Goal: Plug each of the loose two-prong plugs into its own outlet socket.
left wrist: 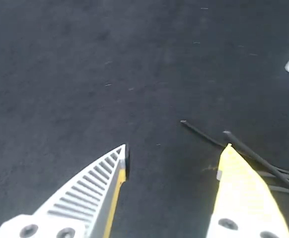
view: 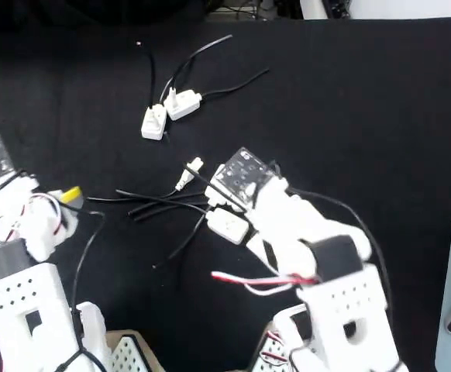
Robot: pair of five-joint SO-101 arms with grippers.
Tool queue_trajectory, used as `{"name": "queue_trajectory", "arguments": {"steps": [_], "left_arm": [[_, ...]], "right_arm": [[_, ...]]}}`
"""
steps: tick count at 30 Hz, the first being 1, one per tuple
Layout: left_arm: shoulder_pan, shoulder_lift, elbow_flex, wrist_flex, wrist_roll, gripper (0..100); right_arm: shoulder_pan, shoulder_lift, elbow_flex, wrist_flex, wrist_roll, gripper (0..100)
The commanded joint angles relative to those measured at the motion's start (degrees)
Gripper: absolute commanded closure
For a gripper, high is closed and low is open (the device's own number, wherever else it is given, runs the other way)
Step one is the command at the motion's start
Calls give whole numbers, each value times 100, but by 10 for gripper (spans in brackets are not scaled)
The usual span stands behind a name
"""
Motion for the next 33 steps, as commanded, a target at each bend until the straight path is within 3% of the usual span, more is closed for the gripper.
{"name": "queue_trajectory", "arguments": {"steps": [1,6,16,20,24,30,33], "left_arm": [[769,-97,-497,44,26,708],[1701,-97,-611,-9,26,708],[2897,-97,-629,-18,26,708],[3204,-97,-629,0,53,708],[3354,-202,-734,35,554,706],[3398,-1090,-699,44,791,707],[3811,-1679,-488,44,791,707]], "right_arm": [[-79,-435,-303,-79,-396,987],[-158,-769,-286,-659,-949,987],[-1846,-1402,-110,-1116,-2110,987],[-2171,-1437,321,-1653,-2224,987],[-2330,-1402,778,-2224,-2233,987],[-2330,-1393,1235,-2822,-2233,987],[-2435,-1393,1288,-2848,-2233,987]]}}
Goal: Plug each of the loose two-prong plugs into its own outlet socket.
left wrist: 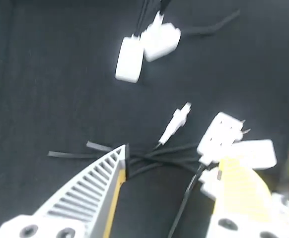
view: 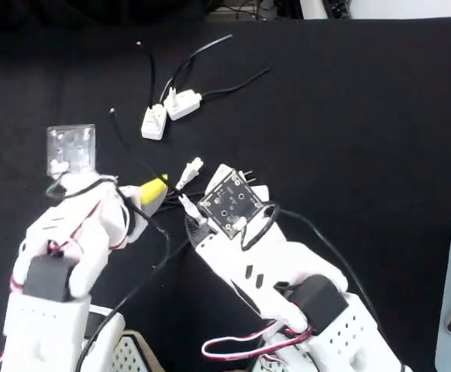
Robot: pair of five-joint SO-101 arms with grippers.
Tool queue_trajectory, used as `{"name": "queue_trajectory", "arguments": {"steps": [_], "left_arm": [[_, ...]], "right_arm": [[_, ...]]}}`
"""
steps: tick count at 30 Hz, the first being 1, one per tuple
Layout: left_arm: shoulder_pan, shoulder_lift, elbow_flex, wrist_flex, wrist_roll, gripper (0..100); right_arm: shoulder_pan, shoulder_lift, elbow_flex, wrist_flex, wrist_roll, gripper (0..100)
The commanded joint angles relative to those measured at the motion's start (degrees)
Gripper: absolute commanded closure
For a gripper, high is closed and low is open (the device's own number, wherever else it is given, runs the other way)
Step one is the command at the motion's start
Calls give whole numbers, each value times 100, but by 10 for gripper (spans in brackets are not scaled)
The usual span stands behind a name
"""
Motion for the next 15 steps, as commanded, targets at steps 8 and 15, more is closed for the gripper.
{"name": "queue_trajectory", "arguments": {"steps": [8,15], "left_arm": [[1323,-2057,585,26,18,708],[1103,-2593,822,53,-264,708]], "right_arm": [[-220,-13,-13,-132,-35,987],[-114,-13,-31,-88,-35,987]]}}
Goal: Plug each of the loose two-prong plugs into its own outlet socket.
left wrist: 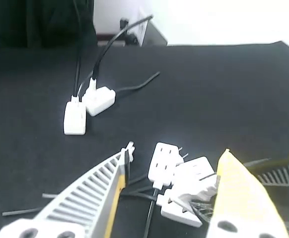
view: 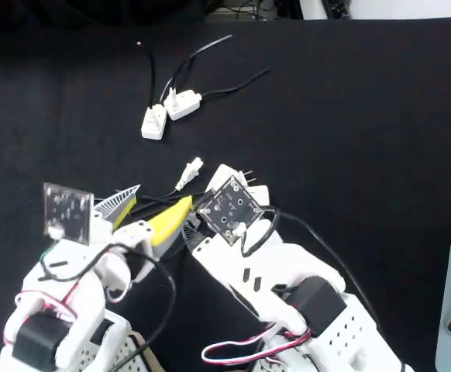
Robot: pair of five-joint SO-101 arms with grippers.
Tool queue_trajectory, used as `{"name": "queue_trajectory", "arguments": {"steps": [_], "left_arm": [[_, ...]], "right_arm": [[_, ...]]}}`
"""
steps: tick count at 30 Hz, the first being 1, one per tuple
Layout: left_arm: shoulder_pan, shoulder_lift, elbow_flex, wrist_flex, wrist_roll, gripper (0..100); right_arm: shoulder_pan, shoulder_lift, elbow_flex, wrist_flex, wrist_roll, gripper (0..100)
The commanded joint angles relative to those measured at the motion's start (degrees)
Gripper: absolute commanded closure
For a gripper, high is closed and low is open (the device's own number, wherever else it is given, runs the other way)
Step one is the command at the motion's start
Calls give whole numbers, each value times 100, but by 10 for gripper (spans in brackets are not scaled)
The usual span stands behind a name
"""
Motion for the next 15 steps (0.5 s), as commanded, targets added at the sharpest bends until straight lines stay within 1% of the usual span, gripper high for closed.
{"name": "queue_trajectory", "arguments": {"steps": [1,5,7,11,15], "left_arm": [[-259,-220,31,53,-141,708],[-1059,-211,57,44,-149,708],[-1288,-211,163,44,-360,708],[-1323,0,426,18,-756,708],[-1323,879,259,-26,-958,704]], "right_arm": [[158,-13,-57,-9,-35,987],[826,-13,-22,26,-35,987],[1160,-13,40,26,-35,987],[1811,-13,171,26,-35,987],[2444,-13,418,-18,-35,986]]}}
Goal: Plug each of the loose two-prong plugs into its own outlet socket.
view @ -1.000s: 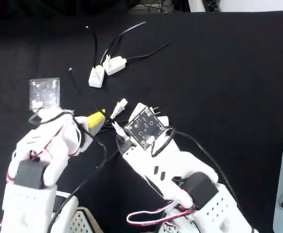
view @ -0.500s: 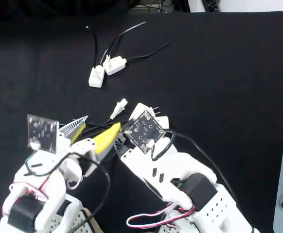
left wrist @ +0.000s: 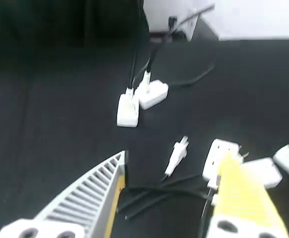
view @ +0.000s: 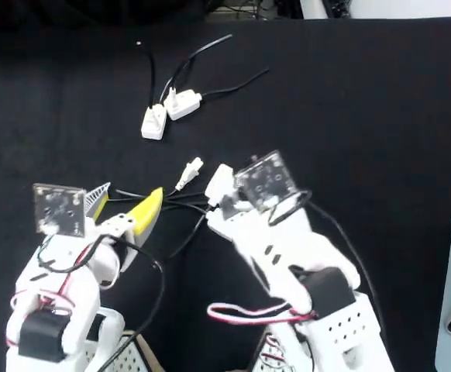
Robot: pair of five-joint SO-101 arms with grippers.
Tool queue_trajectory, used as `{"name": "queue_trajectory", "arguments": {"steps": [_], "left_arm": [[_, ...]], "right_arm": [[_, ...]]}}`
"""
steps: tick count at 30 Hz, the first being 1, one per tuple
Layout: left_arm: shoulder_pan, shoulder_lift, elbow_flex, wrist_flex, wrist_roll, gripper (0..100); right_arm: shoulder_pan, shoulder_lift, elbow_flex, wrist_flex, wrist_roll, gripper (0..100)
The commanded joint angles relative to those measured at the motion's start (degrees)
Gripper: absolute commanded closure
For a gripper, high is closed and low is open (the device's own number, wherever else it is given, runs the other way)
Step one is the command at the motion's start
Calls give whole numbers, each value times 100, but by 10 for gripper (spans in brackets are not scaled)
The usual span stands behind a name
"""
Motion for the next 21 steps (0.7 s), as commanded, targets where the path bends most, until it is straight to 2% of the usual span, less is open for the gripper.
{"name": "queue_trajectory", "arguments": {"steps": [1,10,17,21], "left_arm": [[-40,1055,-330,-26,-264,704],[13,3982,-2088,-97,-466,703],[637,6084,-2633,-1099,-466,703],[910,7147,-2958,-1530,-475,703]], "right_arm": [[545,-13,127,-44,-35,986],[1758,-13,303,-44,-35,986],[2295,-22,646,-62,-35,986],[2725,-22,971,-501,-18,986]]}}
